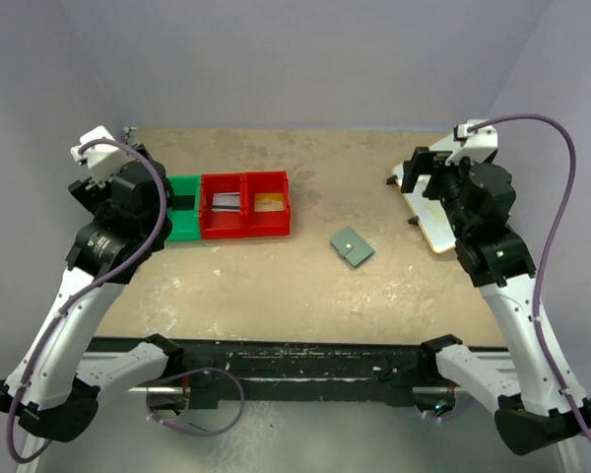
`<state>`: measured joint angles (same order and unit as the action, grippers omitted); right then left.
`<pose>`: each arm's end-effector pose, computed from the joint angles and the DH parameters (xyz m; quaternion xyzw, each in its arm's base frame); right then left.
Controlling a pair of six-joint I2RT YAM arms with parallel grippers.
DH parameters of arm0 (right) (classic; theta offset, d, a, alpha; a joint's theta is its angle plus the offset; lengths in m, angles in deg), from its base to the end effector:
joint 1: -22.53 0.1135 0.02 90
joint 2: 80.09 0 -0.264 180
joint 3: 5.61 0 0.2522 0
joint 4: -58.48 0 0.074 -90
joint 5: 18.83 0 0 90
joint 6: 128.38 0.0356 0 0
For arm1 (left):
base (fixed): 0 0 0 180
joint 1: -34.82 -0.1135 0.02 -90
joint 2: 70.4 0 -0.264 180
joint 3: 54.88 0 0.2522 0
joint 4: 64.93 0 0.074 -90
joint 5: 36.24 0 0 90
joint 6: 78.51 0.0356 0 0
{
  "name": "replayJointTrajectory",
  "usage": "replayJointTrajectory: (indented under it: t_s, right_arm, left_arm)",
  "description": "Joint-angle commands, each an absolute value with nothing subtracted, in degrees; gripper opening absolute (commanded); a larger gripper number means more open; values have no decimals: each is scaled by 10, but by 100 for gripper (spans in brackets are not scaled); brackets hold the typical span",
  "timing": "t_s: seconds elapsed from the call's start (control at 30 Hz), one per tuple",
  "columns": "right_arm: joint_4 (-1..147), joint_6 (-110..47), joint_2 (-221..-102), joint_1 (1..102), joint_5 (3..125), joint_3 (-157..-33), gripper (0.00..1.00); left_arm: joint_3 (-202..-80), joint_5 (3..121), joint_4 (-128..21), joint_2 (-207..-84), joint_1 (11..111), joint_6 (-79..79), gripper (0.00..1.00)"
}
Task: Take the credit cards out of the card holder
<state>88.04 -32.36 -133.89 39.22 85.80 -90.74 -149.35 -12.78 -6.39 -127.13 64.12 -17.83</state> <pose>0.1826 0.0454 0.4610 0.0268 0.6959 0.0533 0.7156 0.1529 -0.0484 0.4573 -0.3116 0.6882 0.1613 0.6350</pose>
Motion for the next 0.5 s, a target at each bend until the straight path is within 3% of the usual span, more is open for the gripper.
replayJointTrajectory:
  t_s: [0.0, 0.3, 0.47]
  right_arm:
    - [843, -269, -1322, 357, 797, -855, 100]
    - [781, -192, -1358, 283, 652, -728, 100]
    - [755, -160, -1414, 257, 582, -696, 100]
  left_arm:
    - [-1463, -36, -107, -1284, 588, -170, 82]
    - [-1343, 281, -160, -1317, 475, -214, 84]
    - [-1260, 398, -210, -1308, 489, -251, 84]
